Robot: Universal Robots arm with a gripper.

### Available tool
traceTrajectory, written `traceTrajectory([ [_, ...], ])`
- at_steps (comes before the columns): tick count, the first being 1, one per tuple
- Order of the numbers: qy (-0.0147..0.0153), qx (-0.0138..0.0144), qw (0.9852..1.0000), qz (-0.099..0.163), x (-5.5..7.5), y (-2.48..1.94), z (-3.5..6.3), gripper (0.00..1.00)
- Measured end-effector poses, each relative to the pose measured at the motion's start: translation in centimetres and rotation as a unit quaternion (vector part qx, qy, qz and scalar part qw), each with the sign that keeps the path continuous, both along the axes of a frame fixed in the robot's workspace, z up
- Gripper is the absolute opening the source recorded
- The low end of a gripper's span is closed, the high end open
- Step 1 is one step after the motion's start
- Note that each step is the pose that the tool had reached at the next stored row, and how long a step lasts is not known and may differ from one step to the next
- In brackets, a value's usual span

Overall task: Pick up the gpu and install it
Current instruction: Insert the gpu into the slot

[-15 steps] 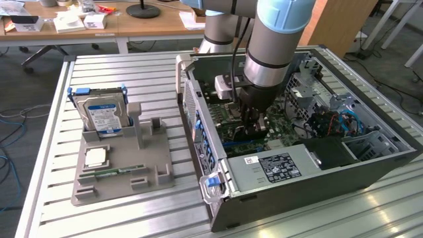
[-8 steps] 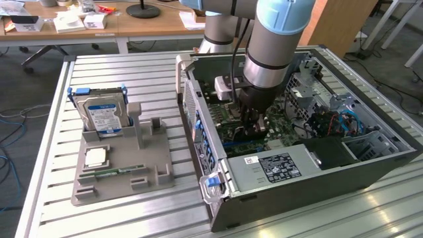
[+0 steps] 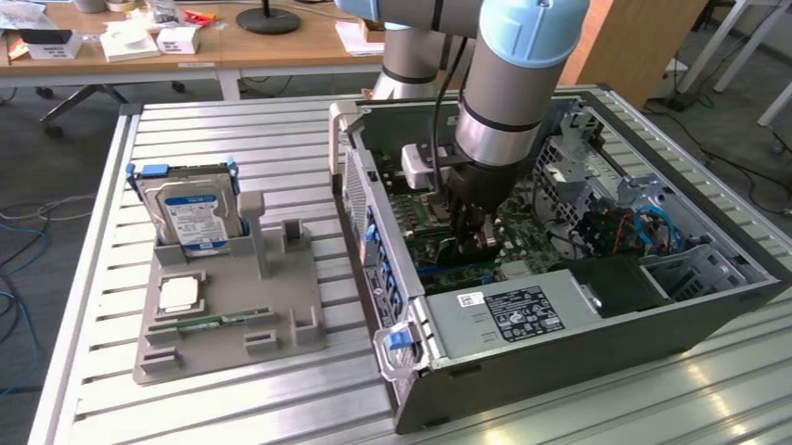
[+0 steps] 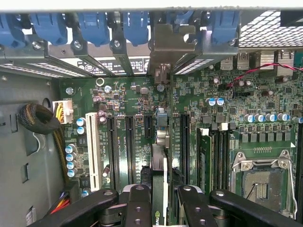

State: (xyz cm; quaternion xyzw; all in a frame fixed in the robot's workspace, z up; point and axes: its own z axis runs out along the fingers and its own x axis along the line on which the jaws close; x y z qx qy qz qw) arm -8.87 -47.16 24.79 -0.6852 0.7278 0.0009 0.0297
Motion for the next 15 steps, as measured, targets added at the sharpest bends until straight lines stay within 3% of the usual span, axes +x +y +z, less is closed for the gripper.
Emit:
traceTrajectory([
  [15, 0.0, 0.0001, 1.0, 0.001, -0.02, 0.05, -0.01, 0.26],
])
